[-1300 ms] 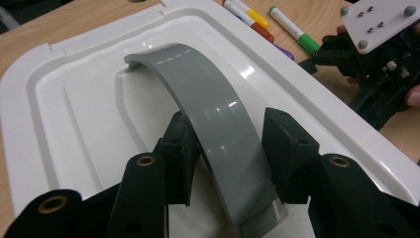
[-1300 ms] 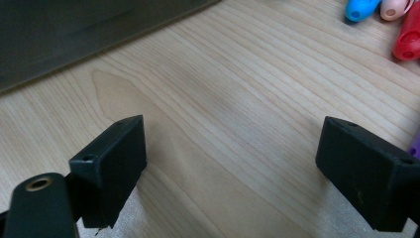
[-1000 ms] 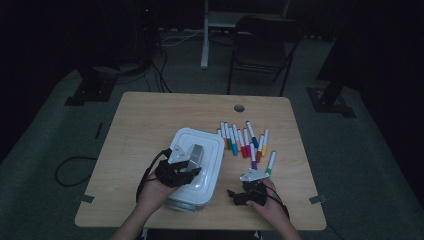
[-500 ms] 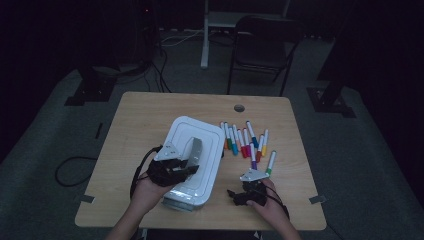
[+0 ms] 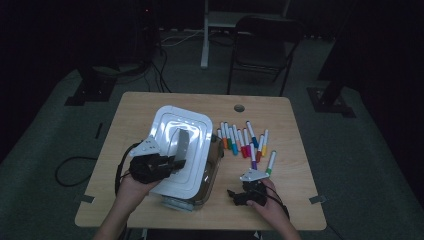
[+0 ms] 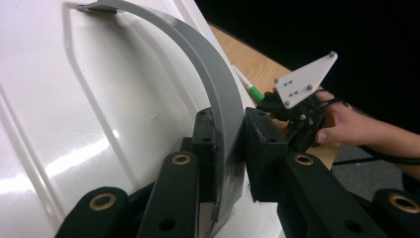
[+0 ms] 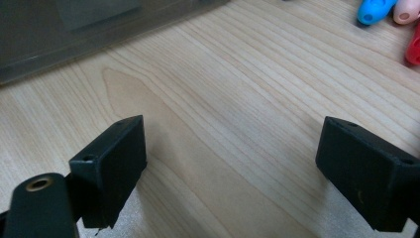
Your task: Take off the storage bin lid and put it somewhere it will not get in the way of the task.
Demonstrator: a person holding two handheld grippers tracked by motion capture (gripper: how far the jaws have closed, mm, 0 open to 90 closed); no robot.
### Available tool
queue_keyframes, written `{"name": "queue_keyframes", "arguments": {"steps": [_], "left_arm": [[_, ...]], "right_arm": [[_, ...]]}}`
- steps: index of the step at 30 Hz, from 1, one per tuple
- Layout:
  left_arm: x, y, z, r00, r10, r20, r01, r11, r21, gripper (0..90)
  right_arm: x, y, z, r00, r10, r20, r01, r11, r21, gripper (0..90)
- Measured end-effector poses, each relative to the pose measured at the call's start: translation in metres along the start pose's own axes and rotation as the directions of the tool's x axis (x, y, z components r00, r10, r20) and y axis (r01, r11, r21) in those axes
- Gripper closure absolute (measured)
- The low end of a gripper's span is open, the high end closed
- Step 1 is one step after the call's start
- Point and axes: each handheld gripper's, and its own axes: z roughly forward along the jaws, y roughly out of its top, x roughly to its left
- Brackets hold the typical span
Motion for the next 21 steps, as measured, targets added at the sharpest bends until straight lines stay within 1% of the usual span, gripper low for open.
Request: {"name": "queue_keyframes", "arguments": {"steps": [1,2,3,4,5,6,7,8,9,10,11,12,13,16,17,20,21], "left_arm": [[0.000,0.000,0.000,1.0000,0.000,0.000,0.000,1.0000,0.000,77.5],[0.006,-0.002,-0.008,0.9999,-0.012,0.001,0.012,0.9998,-0.012,77.5],[0.006,-0.002,-0.008,0.9999,-0.012,0.001,0.012,0.9998,-0.012,77.5],[0.009,-0.004,-0.013,0.9999,-0.016,-0.001,0.016,0.9997,-0.017,77.5],[0.016,-0.007,-0.023,0.9996,-0.028,-0.004,0.028,0.9991,-0.033,77.5],[0.016,-0.007,-0.023,0.9996,-0.028,-0.004,0.028,0.9991,-0.033,77.5],[0.020,-0.009,-0.028,0.9995,-0.032,-0.006,0.032,0.9987,-0.040,77.5],[0.027,-0.013,-0.038,0.9990,-0.044,-0.005,0.043,0.9976,-0.054,77.5],[0.027,-0.013,-0.038,0.9990,-0.044,-0.005,0.043,0.9976,-0.054,77.5],[0.034,-0.018,-0.048,0.9986,-0.053,-0.008,0.052,0.9965,-0.066,77.5],[0.034,-0.018,-0.048,0.9986,-0.053,-0.008,0.052,0.9965,-0.066,77.6],[0.040,-0.024,-0.057,0.9977,-0.066,-0.010,0.065,0.9945,-0.082,77.6],[0.040,-0.024,-0.057,0.9977,-0.066,-0.010,0.065,0.9945,-0.082,77.8],[0.051,-0.033,-0.071,0.9963,-0.086,-0.009,0.084,0.9902,-0.111,78.0],[0.055,-0.038,-0.077,0.9950,-0.095,-0.030,0.091,0.9891,-0.116,78.0],[0.063,-0.046,-0.085,0.9923,-0.115,-0.045,0.109,0.9863,-0.124,78.0],[0.063,-0.046,-0.085,0.9923,-0.115,-0.045,0.109,0.9863,-0.124,78.1]], "right_arm": [[0.000,0.000,0.000,1.0000,0.000,0.000,0.000,1.000,0.000,11.9],[0.000,0.000,0.000,1.0000,0.000,0.000,0.000,1.000,0.000,11.9],[0.000,0.000,0.000,1.0000,0.000,0.000,0.000,1.000,0.000,11.9],[0.000,0.000,0.000,1.0000,0.000,0.000,0.000,1.000,0.000,11.9],[0.000,0.000,0.000,1.0000,0.000,0.000,0.000,1.000,0.000,11.9],[0.000,0.000,0.000,1.0000,0.000,0.000,0.000,1.000,0.000,11.9],[0.000,0.000,0.000,1.0000,0.001,0.000,-0.001,1.000,0.000,11.9],[0.000,0.000,0.000,1.0000,0.001,0.000,-0.001,1.000,0.000,11.9],[0.000,0.000,0.000,1.0000,0.001,0.000,-0.001,1.000,0.000,11.9],[0.000,0.000,0.000,1.0000,0.000,0.000,0.000,1.000,0.000,11.9],[0.000,0.000,0.000,1.0000,0.000,0.000,0.000,1.000,0.000,11.9],[0.000,0.000,0.000,1.0000,0.000,0.000,0.000,1.000,0.000,11.9],[0.000,0.000,0.000,1.0000,0.000,0.000,0.000,1.000,0.000,11.9],[0.000,0.000,0.000,1.0000,0.000,0.000,0.000,1.000,0.000,11.9],[0.000,0.000,0.000,1.0000,0.000,0.001,0.000,1.000,0.000,11.9],[0.000,0.000,0.000,1.0000,0.000,0.000,0.000,1.000,0.000,12.0],[0.000,0.000,0.000,1.0000,0.000,0.000,0.000,1.000,0.000,12.0]]}}
